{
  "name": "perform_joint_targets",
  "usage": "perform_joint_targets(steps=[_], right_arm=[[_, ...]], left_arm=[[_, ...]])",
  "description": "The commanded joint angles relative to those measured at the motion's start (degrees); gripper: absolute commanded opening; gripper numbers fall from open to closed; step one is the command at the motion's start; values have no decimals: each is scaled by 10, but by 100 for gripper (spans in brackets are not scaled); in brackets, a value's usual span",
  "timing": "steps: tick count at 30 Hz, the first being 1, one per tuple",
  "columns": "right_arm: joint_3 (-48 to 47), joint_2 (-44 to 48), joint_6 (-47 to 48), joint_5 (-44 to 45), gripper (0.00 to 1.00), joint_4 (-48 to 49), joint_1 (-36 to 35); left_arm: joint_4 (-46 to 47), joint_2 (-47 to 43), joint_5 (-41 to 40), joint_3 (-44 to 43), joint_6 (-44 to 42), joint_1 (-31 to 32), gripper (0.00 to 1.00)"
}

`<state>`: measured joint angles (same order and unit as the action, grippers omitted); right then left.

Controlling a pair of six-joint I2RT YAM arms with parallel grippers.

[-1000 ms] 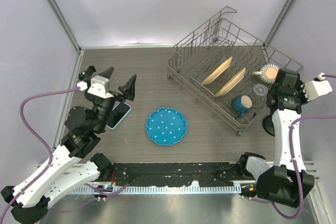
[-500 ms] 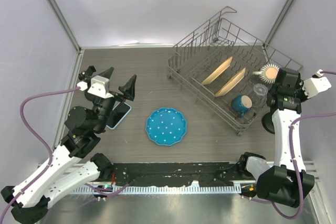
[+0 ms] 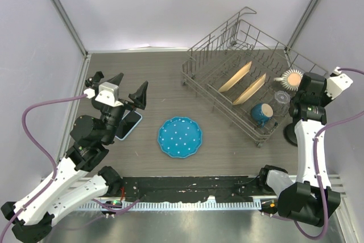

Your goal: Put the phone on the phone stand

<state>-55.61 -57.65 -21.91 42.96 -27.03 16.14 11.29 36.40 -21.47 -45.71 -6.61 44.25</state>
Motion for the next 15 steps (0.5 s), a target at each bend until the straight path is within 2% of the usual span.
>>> perform_joint_targets(steps=[1,5,9,15], right_arm=[[-6,32,63,2,1,74,0],[20,52,101,-59,0,122,1],[13,34,114,-94,1,135,6],[4,27,126,-101,0,147,15]], left_arm=[[8,-4,3,-17,-3,3,87],[8,-6,6,-17,-2,3,87],[8,-7,1,-17,-7,8,87],[9,-12,-2,-16,-12,11,87]])
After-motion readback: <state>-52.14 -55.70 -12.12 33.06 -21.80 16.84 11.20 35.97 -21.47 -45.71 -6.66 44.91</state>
